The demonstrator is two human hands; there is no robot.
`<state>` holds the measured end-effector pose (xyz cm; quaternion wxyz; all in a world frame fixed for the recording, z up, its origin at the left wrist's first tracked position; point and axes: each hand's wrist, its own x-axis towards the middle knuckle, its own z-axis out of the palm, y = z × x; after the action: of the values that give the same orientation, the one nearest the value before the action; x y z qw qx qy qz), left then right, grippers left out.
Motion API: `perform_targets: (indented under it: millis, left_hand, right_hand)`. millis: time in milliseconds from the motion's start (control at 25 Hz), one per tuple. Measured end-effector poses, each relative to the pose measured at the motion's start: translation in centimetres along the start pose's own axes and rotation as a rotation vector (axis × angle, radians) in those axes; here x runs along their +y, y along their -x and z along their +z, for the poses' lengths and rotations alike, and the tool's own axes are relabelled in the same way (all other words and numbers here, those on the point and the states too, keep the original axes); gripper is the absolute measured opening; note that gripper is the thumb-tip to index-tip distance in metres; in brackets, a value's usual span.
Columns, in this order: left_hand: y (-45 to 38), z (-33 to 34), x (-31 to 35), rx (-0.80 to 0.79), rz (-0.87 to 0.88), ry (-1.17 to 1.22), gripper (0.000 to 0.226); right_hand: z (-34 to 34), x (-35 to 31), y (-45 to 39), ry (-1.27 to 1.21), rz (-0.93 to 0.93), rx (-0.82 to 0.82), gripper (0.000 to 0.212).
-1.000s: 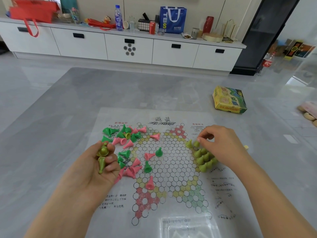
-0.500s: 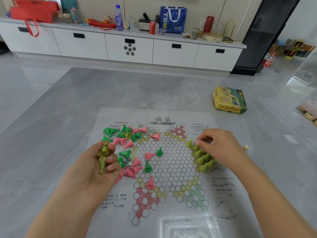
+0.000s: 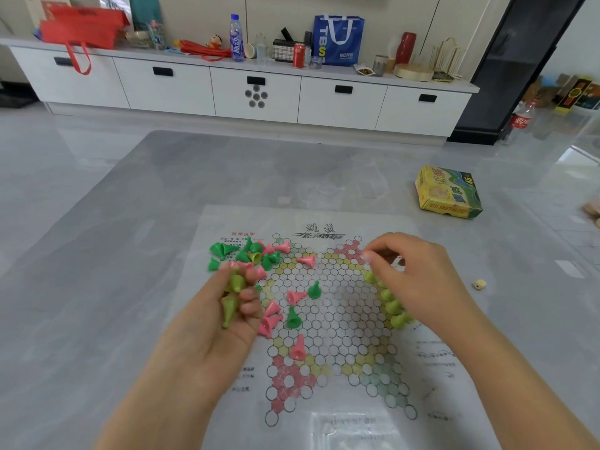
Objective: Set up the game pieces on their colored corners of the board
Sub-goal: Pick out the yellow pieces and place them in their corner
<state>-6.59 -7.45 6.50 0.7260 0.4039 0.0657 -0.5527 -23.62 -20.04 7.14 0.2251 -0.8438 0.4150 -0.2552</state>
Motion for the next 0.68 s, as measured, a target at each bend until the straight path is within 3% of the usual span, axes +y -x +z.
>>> perform_targets:
  millis: [200,480,680]
  left_hand:
    - [0.6,1.2,-1.9,-0.075,-0.072,-0.184,0.030]
    - [1.1,1.8,-2.8,-0.192,-0.068,-0.418,0.040]
    - [1.3,2.1,-2.9,-0.213,-0.101,-0.486,0.036]
  right_hand:
    - [2.0,-4.3,1.3,-0.127,-0.238,-0.126,0.018]
    - [1.9,-4.3,1.5,-0.295,-0.149,-0.117,0.009]
    - [1.5,-4.3,1.5,-0.419,-0.071,-0.217,0.010]
